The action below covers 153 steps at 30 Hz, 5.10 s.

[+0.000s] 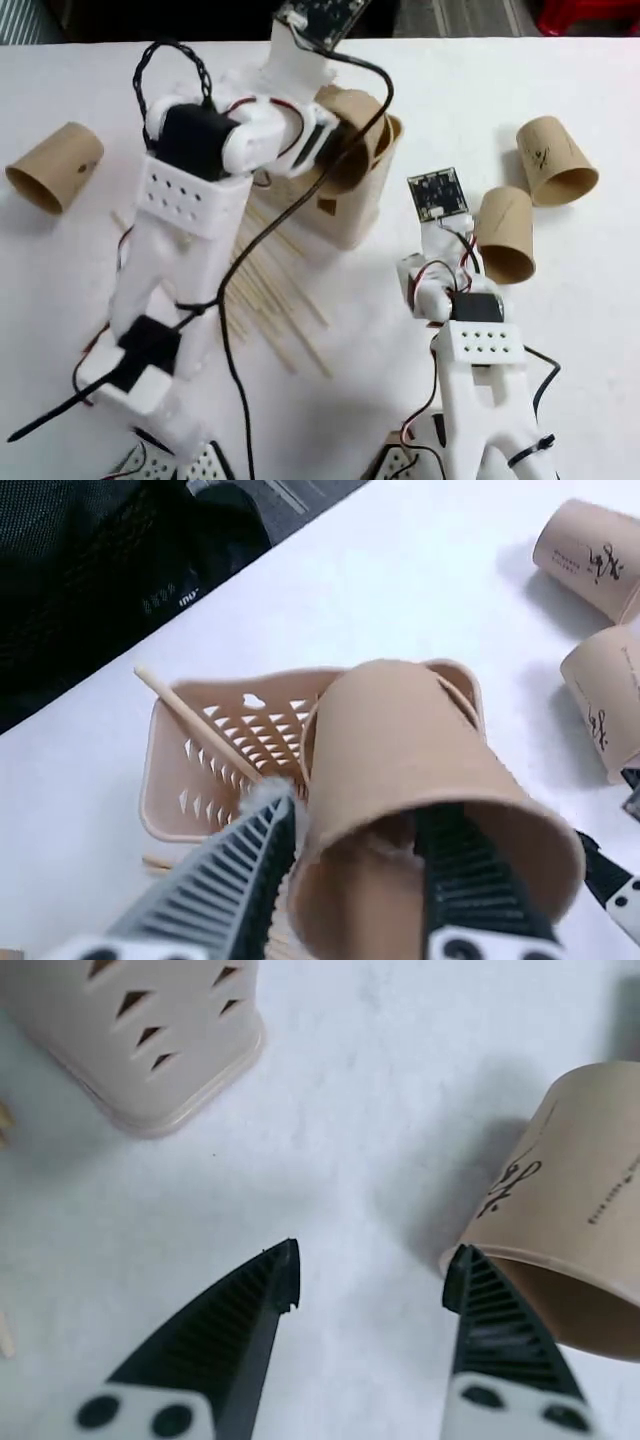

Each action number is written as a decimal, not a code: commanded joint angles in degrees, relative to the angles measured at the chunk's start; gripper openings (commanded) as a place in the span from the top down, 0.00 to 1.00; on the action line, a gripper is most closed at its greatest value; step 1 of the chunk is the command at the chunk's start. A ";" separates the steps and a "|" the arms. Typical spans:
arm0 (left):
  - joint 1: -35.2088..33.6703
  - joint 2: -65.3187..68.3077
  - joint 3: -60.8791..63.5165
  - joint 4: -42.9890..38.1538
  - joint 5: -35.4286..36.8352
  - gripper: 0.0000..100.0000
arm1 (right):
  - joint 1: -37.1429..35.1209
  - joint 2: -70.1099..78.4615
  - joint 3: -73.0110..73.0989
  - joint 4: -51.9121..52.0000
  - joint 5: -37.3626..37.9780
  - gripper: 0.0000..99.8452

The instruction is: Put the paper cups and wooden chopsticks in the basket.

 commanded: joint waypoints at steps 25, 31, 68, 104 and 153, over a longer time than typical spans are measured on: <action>-6.37 15.87 -22.86 -0.35 2.90 0.79 | 0.31 0.04 -0.35 -0.84 0.70 0.76; -6.64 15.52 -22.95 -0.26 2.90 0.79 | 0.31 0.04 -0.35 -0.84 0.70 0.76; -27.12 -47.78 47.12 -1.05 2.37 0.79 | 21.05 -4.79 -15.47 8.22 40.97 0.75; -40.66 -62.46 107.25 -36.13 -2.11 0.79 | 25.98 22.99 -22.07 -9.27 30.51 0.98; -40.75 -62.46 122.37 -50.29 -2.46 0.79 | -11.30 12.44 -74.81 26.51 -5.01 0.98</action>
